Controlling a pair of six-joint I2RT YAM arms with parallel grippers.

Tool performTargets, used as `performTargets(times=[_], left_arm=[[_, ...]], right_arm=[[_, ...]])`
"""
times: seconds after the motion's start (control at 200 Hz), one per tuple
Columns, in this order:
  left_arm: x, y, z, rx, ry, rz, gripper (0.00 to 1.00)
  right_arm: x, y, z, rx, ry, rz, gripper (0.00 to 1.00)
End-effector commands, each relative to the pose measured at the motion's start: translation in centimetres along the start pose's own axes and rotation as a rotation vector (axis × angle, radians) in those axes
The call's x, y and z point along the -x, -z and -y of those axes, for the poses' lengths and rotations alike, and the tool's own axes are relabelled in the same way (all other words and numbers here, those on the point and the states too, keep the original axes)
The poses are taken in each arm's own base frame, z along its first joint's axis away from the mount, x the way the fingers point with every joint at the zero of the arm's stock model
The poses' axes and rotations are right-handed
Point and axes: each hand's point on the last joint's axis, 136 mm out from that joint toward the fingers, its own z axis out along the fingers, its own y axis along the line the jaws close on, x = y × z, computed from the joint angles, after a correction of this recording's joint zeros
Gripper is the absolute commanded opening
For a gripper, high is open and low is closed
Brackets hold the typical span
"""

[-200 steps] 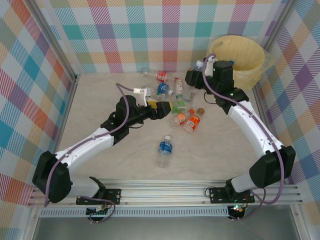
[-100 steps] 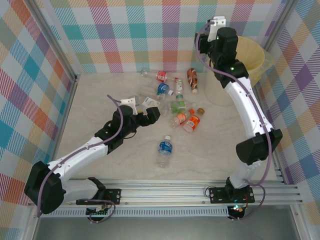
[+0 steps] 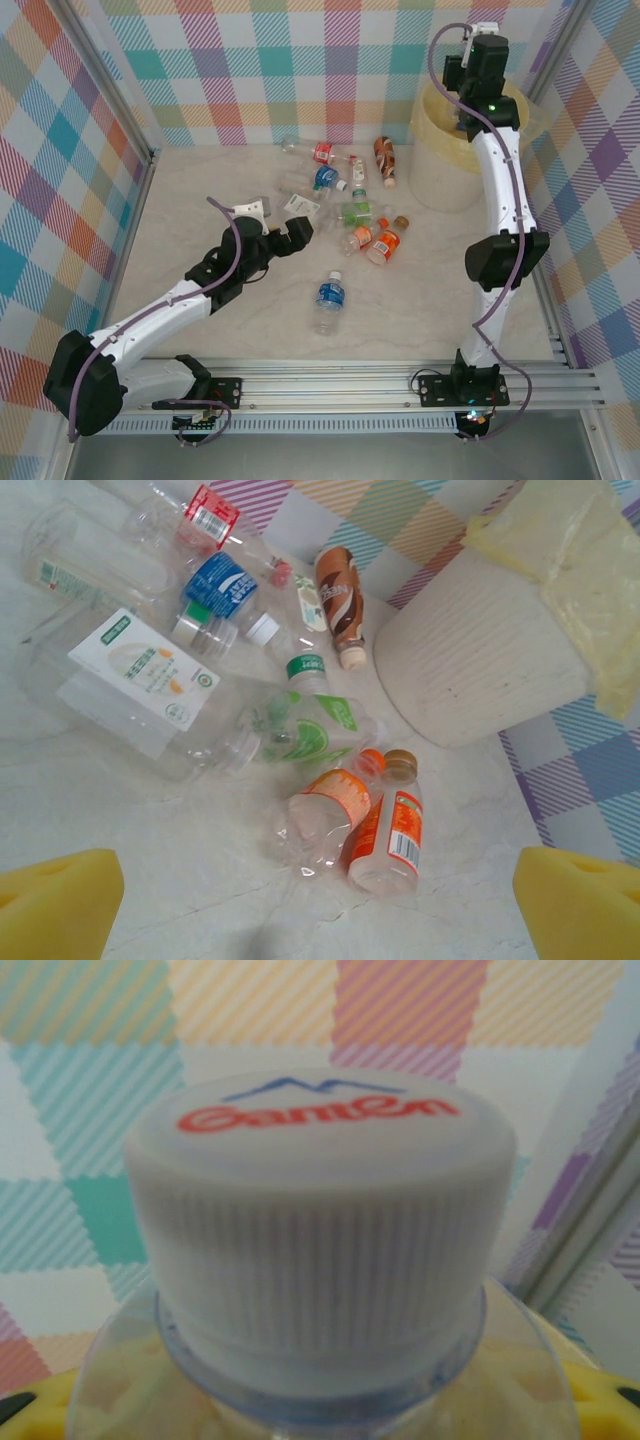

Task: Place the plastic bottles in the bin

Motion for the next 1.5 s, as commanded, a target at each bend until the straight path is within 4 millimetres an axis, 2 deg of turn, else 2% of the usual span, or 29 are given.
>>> performTargets(times=[0.0,0.125,0.275,0.375,0.56,0.715,0.86,1.08,1.35,1.495], left_arm=[[0.0,0.2,-0.9,0.033,0.018,0.004,1.00],[-0.4,-0.1,-1.0,0.038,0.019,-0.015,1.00],[-0.9,-0.5,-1.1,0.044,0.021,-0.037,1.00],[-1.0,-0.6,-1.3,0.053,0.023,-0.044,1.00],[-1.3,-0.7,-1.5,0.063,0.028,-0.054,1.00],[-1.5,-0.6,-1.8,0.076,0.025,-0.064,1.00],[-1.8,-0.7,-2.0,0.083,0.027,-0.071,1.00],[-2.0,-0.9,-2.2,0.093,0.028,-0.082,1.00],[-3.0,-1.9,-2.6,0.141,0.025,-0.148,1.00],[-3.9,-2.5,-3.0,0.163,0.029,-0.195,1.00]], right_arm=[[-3.3,-0.9,2.1,-0.050,0.012,-0.119,0.59],[-7.0,-1.7,3.5,-0.050,-0.016,-0.241,0.59],[-10.0,-2.5,3.3,-0.016,-0.013,-0.338,0.60],[-11.2,-2.8,3.0,-0.008,-0.011,-0.377,0.61],[-13.5,-3.8,3.6,-0.063,-0.011,-0.438,0.63],[-14.1,-4.3,4.1,-0.104,-0.027,-0.454,0.72],[-13.7,-4.3,4.3,-0.116,-0.049,-0.441,0.81],[-11.9,-3.4,4.2,-0.095,-0.078,-0.403,0.87],[-7.5,-0.7,3.4,-0.013,-0.148,-0.314,1.00],[-5.0,1.7,2.8,0.044,-0.196,-0.268,1.00]])
